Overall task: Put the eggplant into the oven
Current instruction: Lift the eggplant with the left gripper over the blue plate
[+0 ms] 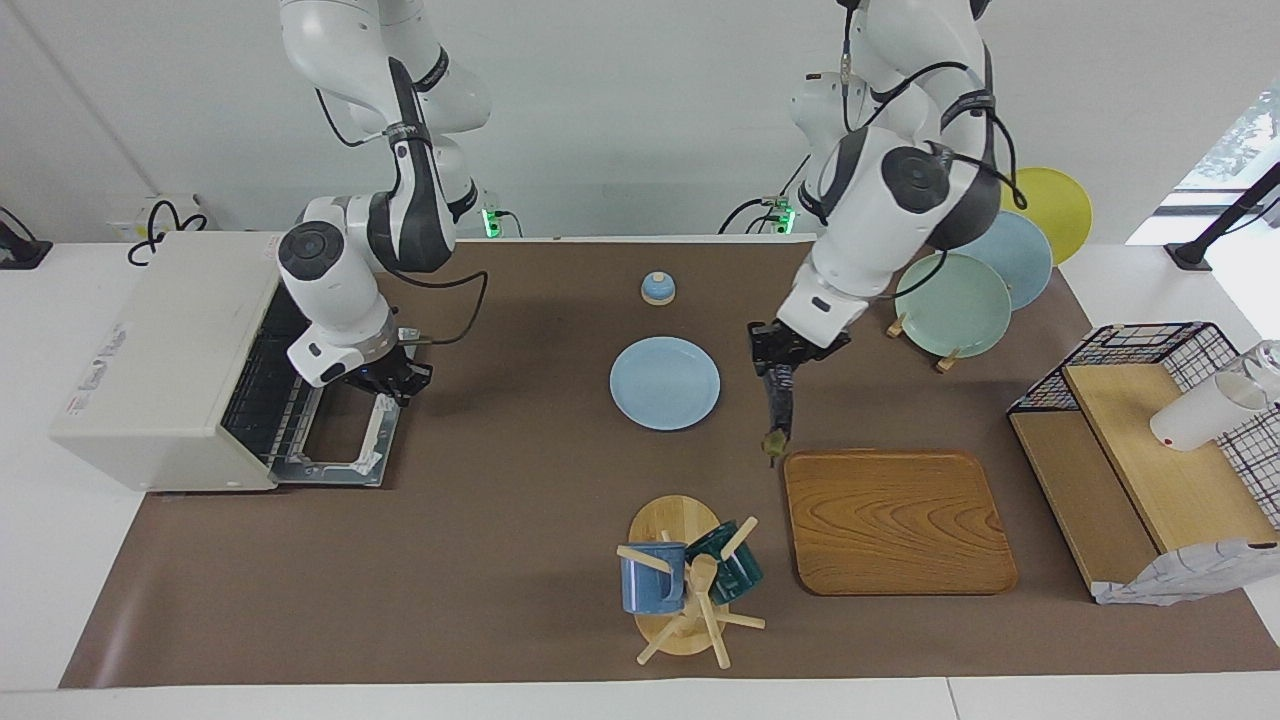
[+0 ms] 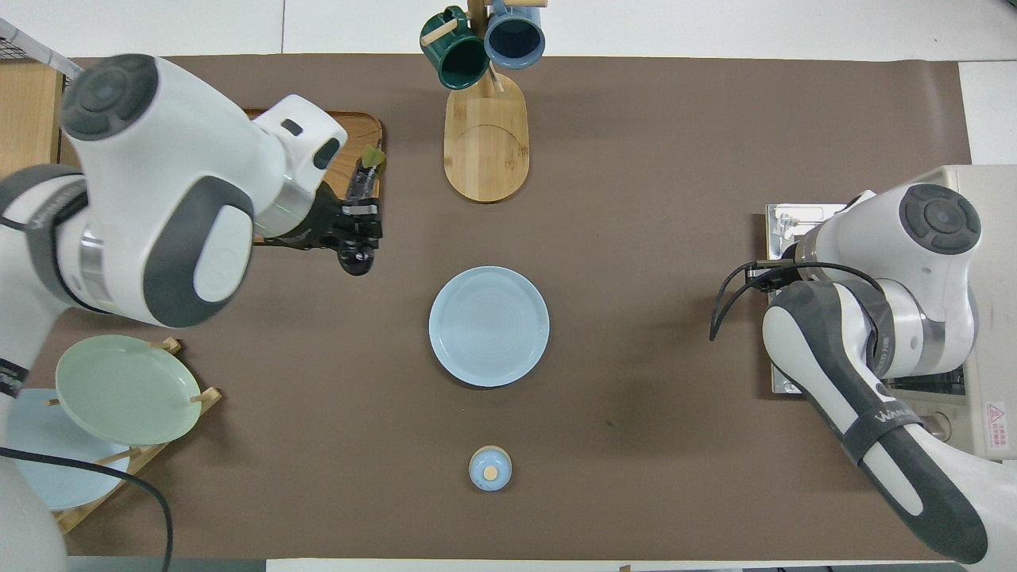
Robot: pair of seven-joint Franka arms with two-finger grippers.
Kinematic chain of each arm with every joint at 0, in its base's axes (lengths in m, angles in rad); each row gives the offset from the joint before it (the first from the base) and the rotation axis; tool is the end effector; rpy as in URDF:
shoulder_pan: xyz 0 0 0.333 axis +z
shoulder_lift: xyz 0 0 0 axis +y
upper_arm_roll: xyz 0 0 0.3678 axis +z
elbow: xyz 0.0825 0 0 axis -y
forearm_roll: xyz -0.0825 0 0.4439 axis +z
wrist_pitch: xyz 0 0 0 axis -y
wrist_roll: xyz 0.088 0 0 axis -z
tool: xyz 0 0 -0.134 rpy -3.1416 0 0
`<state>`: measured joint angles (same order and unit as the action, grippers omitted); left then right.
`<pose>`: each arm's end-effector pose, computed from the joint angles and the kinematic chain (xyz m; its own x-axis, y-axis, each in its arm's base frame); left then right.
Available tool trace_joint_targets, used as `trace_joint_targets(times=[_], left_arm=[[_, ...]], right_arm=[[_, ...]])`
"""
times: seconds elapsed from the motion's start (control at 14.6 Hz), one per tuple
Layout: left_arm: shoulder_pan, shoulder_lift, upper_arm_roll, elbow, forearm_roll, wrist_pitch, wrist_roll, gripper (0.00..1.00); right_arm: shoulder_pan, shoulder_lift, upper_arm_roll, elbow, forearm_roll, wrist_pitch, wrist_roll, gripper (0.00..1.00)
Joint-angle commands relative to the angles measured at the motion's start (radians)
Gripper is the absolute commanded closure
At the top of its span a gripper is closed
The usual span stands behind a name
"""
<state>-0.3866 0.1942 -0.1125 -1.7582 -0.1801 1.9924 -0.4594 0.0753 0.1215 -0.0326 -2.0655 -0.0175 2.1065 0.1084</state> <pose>0.5990 -0.3393 0.4613 0.9982 0.0284 -0.0532 0.0377 -0.9824 0.1830 0.6128 0.0252 0.3583 0.9953 -0.0569 -0.0780 -0.0550 -0.9981 0.0268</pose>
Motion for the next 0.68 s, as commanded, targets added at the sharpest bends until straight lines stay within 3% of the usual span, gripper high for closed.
trace_joint_targets(times=[0.0, 0.07, 0.21, 0.55, 0.62], left_arm=[[-0.090, -0.064, 0.021, -0.167, -0.013, 0.127, -0.045, 1.00], [-0.124, -0.059, 0.022, -0.194, -0.013, 0.162, -0.074, 1.00], [-0.162, -0.061, 0.021, -0.265, -0.013, 0.248, -0.088, 1.00], [-0.218, -0.015, 0.022, -0.331, -0.013, 0.367, -0.090, 1.00], [-0.218, -0.015, 0.022, -0.342, -0.013, 0.376, -0.090, 1.00]], right_arm=[[0.004, -0.040, 0.002, 0.092, 0.022, -0.161, 0.028, 0.75], [0.003, -0.042, 0.003, 0.144, 0.016, -0.234, 0.042, 0.66], [0.001, -0.040, 0.002, 0.238, 0.005, -0.360, 0.045, 0.66], [-0.011, -0.072, 0.000, 0.236, 0.022, -0.370, 0.033, 0.64], [-0.002, -0.080, 0.000, 0.223, 0.021, -0.368, 0.033, 0.60]])
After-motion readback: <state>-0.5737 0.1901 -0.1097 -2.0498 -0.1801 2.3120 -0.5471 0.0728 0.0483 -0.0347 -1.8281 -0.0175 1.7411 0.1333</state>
